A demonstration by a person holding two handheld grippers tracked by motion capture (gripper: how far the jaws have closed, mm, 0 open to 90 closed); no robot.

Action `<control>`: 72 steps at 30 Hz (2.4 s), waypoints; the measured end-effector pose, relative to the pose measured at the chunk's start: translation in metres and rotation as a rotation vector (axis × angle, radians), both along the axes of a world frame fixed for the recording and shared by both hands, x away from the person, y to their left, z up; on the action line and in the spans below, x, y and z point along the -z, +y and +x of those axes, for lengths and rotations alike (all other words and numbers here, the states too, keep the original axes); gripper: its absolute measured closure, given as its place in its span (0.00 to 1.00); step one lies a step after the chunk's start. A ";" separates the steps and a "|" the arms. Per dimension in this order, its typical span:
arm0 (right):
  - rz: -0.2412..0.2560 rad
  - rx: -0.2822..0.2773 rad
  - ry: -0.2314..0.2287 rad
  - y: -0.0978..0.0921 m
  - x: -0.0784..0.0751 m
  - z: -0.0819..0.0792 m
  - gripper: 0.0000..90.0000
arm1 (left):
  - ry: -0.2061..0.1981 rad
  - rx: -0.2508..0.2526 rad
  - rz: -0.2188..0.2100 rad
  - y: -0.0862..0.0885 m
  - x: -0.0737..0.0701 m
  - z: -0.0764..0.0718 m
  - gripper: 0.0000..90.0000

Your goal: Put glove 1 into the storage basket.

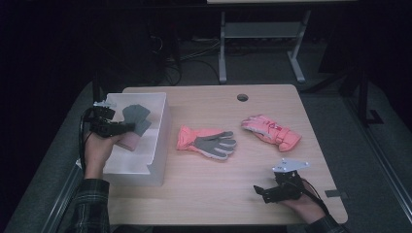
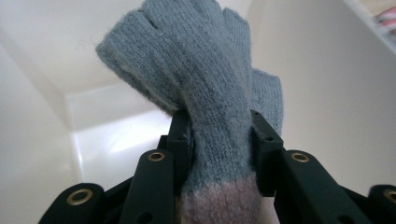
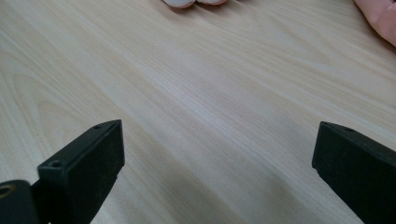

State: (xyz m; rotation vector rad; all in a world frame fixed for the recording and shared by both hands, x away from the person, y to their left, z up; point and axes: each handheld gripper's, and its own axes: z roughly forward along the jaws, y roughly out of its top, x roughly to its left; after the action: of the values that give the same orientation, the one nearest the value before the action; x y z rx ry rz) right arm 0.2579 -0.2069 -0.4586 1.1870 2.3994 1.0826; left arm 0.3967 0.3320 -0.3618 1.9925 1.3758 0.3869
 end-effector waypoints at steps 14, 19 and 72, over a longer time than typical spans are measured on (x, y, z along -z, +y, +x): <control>-0.001 0.005 0.001 -0.002 0.001 0.000 0.02 | 0.044 -0.013 0.072 0.003 0.030 0.009 0.74; 0.000 0.010 0.008 -0.002 0.001 0.000 0.02 | 0.084 -0.019 0.079 0.003 0.043 0.013 0.74; -0.004 0.012 0.022 -0.004 0.002 -0.004 0.02 | -0.025 0.119 0.014 -0.018 -0.028 -0.006 0.16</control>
State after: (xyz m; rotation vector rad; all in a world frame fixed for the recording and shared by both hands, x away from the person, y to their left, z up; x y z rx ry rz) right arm 0.2543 -0.2112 -0.4609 1.2162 2.4071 1.0657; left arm 0.3909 0.3138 -0.3339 2.0628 1.2351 0.3664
